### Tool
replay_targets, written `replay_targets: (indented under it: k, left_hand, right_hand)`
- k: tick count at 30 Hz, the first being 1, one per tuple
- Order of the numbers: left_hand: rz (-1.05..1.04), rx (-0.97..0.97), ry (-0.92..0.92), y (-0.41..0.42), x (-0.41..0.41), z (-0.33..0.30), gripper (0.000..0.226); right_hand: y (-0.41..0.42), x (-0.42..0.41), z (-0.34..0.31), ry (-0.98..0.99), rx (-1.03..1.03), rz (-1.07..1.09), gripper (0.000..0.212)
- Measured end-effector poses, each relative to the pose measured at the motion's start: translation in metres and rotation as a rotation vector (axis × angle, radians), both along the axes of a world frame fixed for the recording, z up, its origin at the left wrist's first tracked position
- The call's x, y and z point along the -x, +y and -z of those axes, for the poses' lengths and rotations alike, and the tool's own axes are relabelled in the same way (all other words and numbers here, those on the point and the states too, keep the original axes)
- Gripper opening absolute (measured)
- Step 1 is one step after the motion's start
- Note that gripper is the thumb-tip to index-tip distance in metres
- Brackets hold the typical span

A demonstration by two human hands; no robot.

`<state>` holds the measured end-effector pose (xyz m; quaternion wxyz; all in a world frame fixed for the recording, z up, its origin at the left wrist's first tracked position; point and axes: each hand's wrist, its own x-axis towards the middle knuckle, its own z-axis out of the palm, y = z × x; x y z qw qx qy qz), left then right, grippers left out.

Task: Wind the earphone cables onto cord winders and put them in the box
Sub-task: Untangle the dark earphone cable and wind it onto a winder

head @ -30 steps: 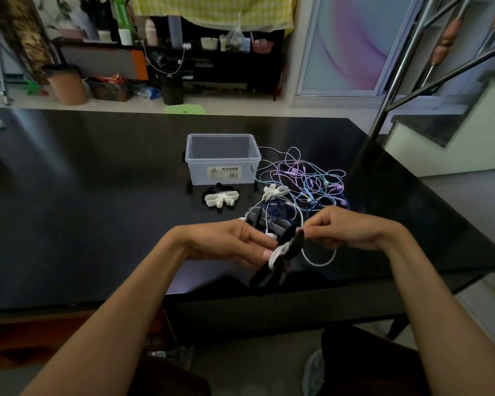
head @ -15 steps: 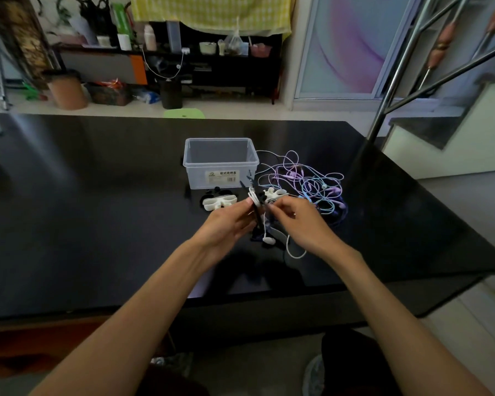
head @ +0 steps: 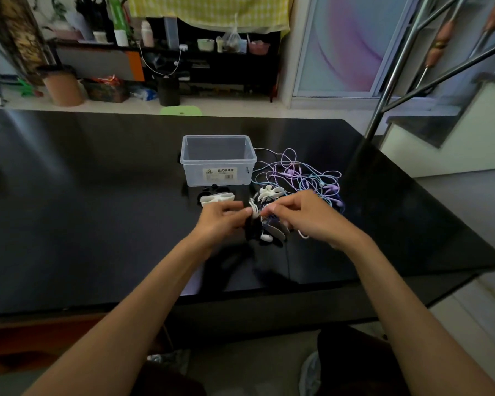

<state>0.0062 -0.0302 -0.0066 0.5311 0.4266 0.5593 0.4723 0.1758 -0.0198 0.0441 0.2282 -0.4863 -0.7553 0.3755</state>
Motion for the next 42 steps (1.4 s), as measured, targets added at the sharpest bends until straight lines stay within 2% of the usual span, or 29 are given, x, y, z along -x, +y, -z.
replay_targets:
  k: [3,8,11,16,19,24,28,30,35,38,42]
  left_hand:
    - [0.195,0.105,0.080,-0.006,0.001,-0.008,0.031]
    - [0.498,0.164,0.296,-0.011,0.009,-0.017,0.032]
    - [0.639,0.174,0.369,-0.012,0.014,-0.019,0.030]
    - [0.834,0.159,0.277,-0.018,0.022,-0.019,0.032]
    - [0.888,0.095,0.206,-0.019,0.022,-0.021,0.032]
    - [0.818,0.037,0.025,-0.017,0.019,-0.025,0.036]
    - [0.647,-0.041,-0.131,-0.014,0.015,-0.026,0.036]
    - [0.517,-0.058,-0.208,-0.010,0.015,-0.025,0.029]
    - [0.263,-0.032,-0.207,-0.004,0.006,-0.011,0.024]
    - [0.189,-0.049,-0.190,-0.004,-0.002,-0.010,0.027]
    - [0.065,0.014,-0.282,-0.005,-0.013,-0.008,0.026]
  right_hand:
    - [0.003,-0.009,0.001,-0.179,-0.193,-0.022,0.017]
    - [0.009,-0.024,0.006,-0.156,-0.244,-0.043,0.009]
    - [0.009,-0.027,0.005,-0.170,-0.106,-0.098,0.010]
    - [0.010,-0.036,0.003,-0.224,0.172,-0.282,0.026]
    - [0.008,-0.042,-0.003,-0.080,0.300,-0.292,0.048]
    - [0.012,-0.040,0.001,0.258,0.382,-0.145,0.028]
    - [0.013,-0.036,0.006,0.361,0.411,-0.115,0.022]
    - [0.010,-0.031,0.004,0.318,0.337,-0.092,0.022]
    - [0.007,-0.009,0.013,0.211,-0.056,0.085,0.018]
    - [0.011,-0.002,0.027,0.024,-0.295,0.182,0.019]
    - [0.007,0.008,0.034,-0.188,-0.493,0.210,0.021]
